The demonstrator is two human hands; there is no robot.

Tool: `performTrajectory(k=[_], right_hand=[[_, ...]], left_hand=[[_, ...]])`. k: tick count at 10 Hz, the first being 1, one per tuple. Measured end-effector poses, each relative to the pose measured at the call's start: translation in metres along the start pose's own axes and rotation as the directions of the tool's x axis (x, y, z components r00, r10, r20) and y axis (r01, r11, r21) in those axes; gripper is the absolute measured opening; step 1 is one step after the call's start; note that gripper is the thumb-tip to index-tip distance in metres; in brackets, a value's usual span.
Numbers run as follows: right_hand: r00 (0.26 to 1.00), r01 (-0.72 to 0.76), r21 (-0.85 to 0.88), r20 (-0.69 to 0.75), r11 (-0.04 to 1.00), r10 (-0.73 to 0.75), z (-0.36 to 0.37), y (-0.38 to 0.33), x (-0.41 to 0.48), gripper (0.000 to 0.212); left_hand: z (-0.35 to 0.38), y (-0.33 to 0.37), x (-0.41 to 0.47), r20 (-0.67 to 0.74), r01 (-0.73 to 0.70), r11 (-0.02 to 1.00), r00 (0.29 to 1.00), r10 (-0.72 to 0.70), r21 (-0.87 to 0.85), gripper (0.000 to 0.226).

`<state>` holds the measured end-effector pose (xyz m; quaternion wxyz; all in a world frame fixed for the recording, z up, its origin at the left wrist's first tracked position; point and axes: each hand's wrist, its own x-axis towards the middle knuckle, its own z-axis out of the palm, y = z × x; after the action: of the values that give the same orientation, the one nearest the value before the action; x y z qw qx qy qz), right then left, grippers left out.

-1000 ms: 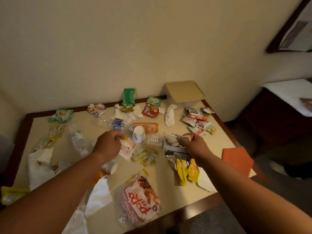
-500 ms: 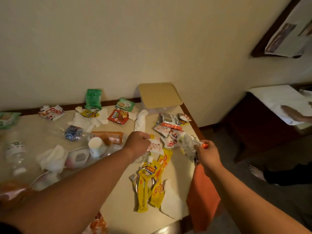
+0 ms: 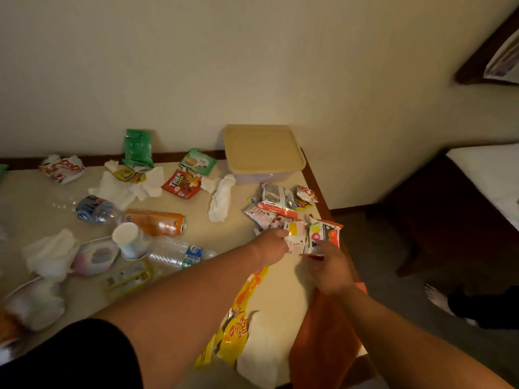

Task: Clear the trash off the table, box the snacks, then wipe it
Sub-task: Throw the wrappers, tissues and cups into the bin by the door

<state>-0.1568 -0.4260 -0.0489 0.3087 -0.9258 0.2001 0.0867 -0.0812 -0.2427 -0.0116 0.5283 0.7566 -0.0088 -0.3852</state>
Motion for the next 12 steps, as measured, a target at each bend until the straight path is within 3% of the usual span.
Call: performTrajectory(k=[1, 2, 3, 4, 5, 6, 7, 8, 9, 10, 11, 12], right_hand=[[0.99, 0.052, -0.199, -0.122, 0.979, -0.077, 0.006, -0.008, -0.004, 0.055], [0.929, 0.258, -0.182, -0.222, 0.949, -0.296, 0.014, -0.022, -0.022, 0.044], [0.866, 0.463, -0.158, -0.129, 0.872, -0.483, 0.035, -0.034, -0.044, 0.027], [0.846, 0.533, -0.089, 0.031, 0.841, -0.533, 0.063, -0.051, -0.067, 0.024], [0.876, 0.472, -0.092, 0.159, 0.877, -0.455, 0.089, -0.075, -0.095, 0.029], [0.945, 0.306, -0.2, 0.18, 0.931, -0.272, 0.107, -0.092, -0.127, 0.054], [0.983, 0.141, -0.298, 0.154, 0.944, -0.098, 0.119, -0.099, -0.167, 0.081], [0.986, 0.032, -0.36, 0.161, 0.933, 0.029, 0.132, -0.103, -0.199, 0.103], [0.988, -0.032, -0.327, 0.132, 0.944, 0.08, 0.149, -0.109, -0.209, 0.112], [0.987, -0.028, -0.322, 0.139, 0.946, 0.077, 0.168, -0.113, -0.205, 0.11], [0.994, 0.058, -0.37, 0.103, 0.927, -0.021, 0.184, -0.111, -0.198, 0.091], [0.982, 0.19, -0.399, 0.096, 0.897, -0.165, 0.195, -0.106, -0.192, 0.06]], left_hand=[[-0.029, -0.015, -0.02, 0.002, -0.016, 0.99, 1.0, 0.016, -0.137, 0.034], [-0.073, -0.035, -0.046, 0.003, 0.007, 0.985, 1.0, -0.006, -0.171, 0.024], [-0.119, -0.061, -0.083, -0.058, 0.014, 0.972, 0.998, -0.028, -0.233, 0.023], [-0.156, -0.096, -0.12, -0.1, 0.026, 0.981, 0.994, -0.046, -0.194, 0.022], [-0.178, -0.137, -0.152, -0.181, 0.041, 0.999, 0.983, -0.039, 0.005, 0.019], [-0.179, -0.171, -0.177, -0.191, 0.023, 0.969, 0.981, 0.026, 0.247, 0.02], [-0.172, -0.199, -0.19, -0.112, 0.018, 0.84, 0.992, 0.051, 0.542, 0.027], [-0.171, -0.215, -0.203, -0.081, 0.015, 0.671, 0.994, 0.067, 0.741, 0.048], [-0.183, -0.22, -0.216, -0.022, 0.02, 0.585, 1.0, -0.004, 0.811, 0.076], [-0.189, -0.22, -0.228, 0.112, -0.034, 0.406, 0.979, -0.169, 0.913, 0.104], [-0.187, -0.229, -0.231, 0.159, -0.099, 0.278, 0.966, -0.206, 0.956, 0.105], [-0.189, -0.239, -0.229, 0.133, -0.056, 0.355, 0.971, -0.198, 0.933, 0.092]])
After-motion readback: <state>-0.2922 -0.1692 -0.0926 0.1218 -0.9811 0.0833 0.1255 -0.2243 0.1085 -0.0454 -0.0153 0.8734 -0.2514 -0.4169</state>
